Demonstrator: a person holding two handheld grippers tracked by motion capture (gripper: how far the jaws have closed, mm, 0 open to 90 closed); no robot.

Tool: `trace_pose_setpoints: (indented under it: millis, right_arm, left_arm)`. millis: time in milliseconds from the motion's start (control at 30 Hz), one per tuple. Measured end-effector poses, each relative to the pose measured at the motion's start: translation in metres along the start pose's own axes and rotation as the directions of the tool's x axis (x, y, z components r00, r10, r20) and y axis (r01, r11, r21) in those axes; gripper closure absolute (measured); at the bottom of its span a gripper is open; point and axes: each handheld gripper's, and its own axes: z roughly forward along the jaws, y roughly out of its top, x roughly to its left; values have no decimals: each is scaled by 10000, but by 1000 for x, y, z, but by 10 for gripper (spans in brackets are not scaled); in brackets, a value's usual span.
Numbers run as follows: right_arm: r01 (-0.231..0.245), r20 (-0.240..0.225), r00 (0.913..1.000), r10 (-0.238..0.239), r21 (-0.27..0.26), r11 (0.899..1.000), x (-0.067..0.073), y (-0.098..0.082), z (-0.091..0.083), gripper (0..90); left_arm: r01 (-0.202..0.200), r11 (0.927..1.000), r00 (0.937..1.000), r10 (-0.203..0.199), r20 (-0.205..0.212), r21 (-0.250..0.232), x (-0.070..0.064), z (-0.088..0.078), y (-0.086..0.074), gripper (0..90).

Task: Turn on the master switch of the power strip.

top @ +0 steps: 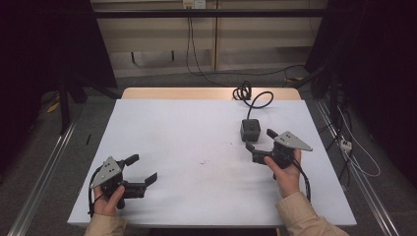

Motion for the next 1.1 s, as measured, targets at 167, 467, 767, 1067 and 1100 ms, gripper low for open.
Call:
trace_pose_setpoints:
  millis: [167,467,767,1067,1100]
  right_arm:
    - [-9,-37,10000,9,13,10000,0,1,3,66]
    - [4,-40,10000,-4,2,10000,0,3,8,66]
    - [22,-8,10000,-22,10,10000,-1,4,12,69]
    - [-16,37,10000,16,58,10000,-2,3,16,72]
    - [21,27,10000,-22,80,10000,-3,3,17,72]
  left_arm:
    - [12,10000,10000,-12,2,-29,0,0,0,38]
    - [12,10000,10000,-12,-27,-8,0,-1,0,39]
    - [15,10000,10000,-15,-27,-2,1,0,0,39]
    - [20,10000,10000,-20,-30,10,1,0,-1,38]
    - [17,10000,10000,-17,-29,11,1,0,-1,38]
